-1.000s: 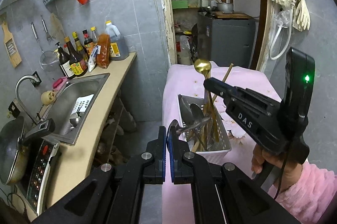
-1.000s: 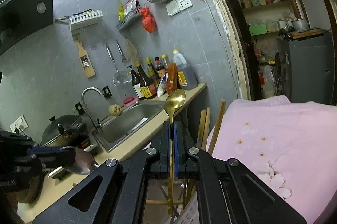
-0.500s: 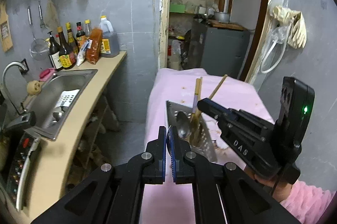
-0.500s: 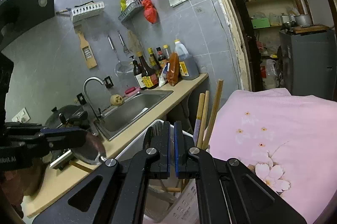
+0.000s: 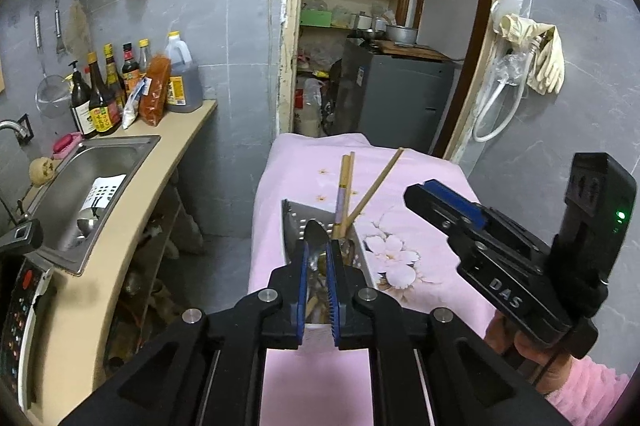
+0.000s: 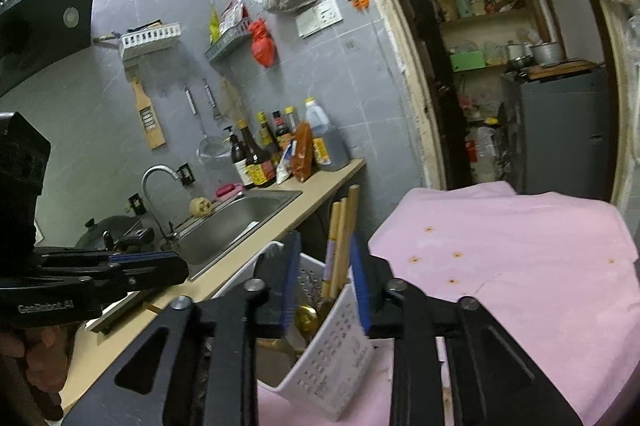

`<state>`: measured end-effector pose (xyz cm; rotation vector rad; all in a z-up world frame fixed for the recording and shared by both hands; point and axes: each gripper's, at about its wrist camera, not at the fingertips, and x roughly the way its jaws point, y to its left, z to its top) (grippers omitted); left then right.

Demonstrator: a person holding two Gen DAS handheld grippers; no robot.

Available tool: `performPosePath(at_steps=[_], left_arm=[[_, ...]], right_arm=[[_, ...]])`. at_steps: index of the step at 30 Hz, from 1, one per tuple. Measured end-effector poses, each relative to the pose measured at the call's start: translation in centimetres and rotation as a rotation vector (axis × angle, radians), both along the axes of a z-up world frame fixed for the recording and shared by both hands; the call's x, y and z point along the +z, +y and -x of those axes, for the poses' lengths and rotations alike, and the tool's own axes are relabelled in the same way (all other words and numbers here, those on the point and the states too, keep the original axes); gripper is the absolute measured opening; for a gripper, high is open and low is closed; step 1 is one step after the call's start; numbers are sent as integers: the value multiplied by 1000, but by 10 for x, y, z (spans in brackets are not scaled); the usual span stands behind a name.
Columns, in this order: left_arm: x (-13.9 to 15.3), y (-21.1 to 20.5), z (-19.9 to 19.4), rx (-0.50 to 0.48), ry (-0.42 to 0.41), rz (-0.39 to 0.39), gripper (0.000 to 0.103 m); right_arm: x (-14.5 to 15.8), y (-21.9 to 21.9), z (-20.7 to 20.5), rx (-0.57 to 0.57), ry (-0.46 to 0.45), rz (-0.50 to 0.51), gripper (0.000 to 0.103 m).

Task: Organize utensils

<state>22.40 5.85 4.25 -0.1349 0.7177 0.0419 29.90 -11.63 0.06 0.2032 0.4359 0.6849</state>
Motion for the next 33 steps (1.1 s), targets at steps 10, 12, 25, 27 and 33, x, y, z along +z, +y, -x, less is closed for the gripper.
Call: performPosePath(at_steps=[10,12,25,27,33], left_arm=[[4,-3,19,-39,-139,36,57],[2,-2,24,-49,-163,55,63],[-13,-11,61,-29,-278,43,103],[-17,-14,68,-17,-290,34,103],[-30,-29,97,-7,-302,12,103]], right_arm=[[30,-38,41,-201,-59,68,48],[35,-47,51,-245,-58,86,53],[38,-98,108,-471,-28,140,92],[37,-103,117,-476,-28,149,94],[33,-112,149,-463,-27,190,101]])
